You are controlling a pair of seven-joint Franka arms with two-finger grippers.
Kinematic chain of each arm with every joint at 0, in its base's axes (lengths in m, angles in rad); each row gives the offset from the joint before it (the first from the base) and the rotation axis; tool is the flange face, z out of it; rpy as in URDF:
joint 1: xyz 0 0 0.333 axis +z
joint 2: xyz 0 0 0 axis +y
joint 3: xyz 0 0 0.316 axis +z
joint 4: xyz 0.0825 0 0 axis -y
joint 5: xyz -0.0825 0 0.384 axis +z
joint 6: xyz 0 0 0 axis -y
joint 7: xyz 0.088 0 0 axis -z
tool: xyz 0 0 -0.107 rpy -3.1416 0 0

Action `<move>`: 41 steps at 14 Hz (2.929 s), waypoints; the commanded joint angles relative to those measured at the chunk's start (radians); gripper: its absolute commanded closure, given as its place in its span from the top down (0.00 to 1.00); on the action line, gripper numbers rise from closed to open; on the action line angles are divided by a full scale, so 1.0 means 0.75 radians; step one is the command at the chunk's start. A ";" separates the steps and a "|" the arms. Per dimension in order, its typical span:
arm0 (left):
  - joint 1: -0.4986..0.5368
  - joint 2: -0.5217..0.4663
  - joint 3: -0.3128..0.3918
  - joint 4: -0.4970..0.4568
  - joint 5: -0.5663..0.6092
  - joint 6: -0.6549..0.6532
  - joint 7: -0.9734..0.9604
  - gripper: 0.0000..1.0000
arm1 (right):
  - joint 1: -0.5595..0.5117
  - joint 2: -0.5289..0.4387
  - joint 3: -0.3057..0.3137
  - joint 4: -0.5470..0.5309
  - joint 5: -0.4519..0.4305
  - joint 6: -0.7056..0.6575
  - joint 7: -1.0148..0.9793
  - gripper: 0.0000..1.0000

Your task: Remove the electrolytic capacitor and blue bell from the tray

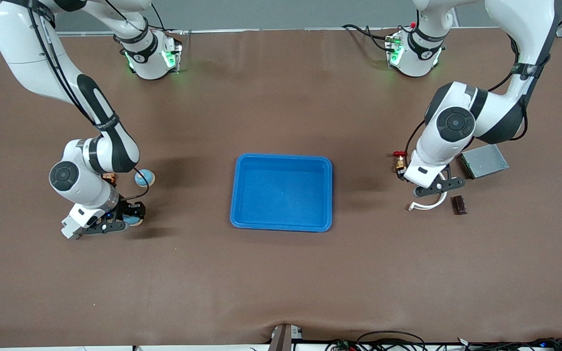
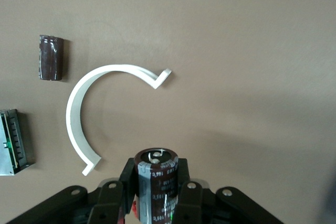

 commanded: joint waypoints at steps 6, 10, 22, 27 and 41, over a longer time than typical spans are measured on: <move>0.206 -0.016 -0.019 -0.103 -0.003 0.133 0.382 0.00 | -0.024 0.010 0.019 -0.009 0.021 0.023 -0.019 0.36; 0.206 0.068 -0.015 -0.101 0.019 0.213 0.389 0.00 | -0.022 0.000 0.019 0.004 0.021 0.005 -0.019 1.00; 0.238 0.246 0.008 -0.056 0.142 0.254 0.370 0.00 | -0.020 -0.311 0.021 0.194 0.082 -0.685 -0.008 1.00; 0.238 0.302 0.024 -0.011 0.156 0.254 0.368 0.00 | -0.026 -0.472 0.017 0.220 0.089 -0.891 -0.002 1.00; 0.238 0.390 0.026 0.038 0.156 0.254 0.368 0.31 | -0.030 -0.620 0.013 0.666 0.101 -1.474 0.145 1.00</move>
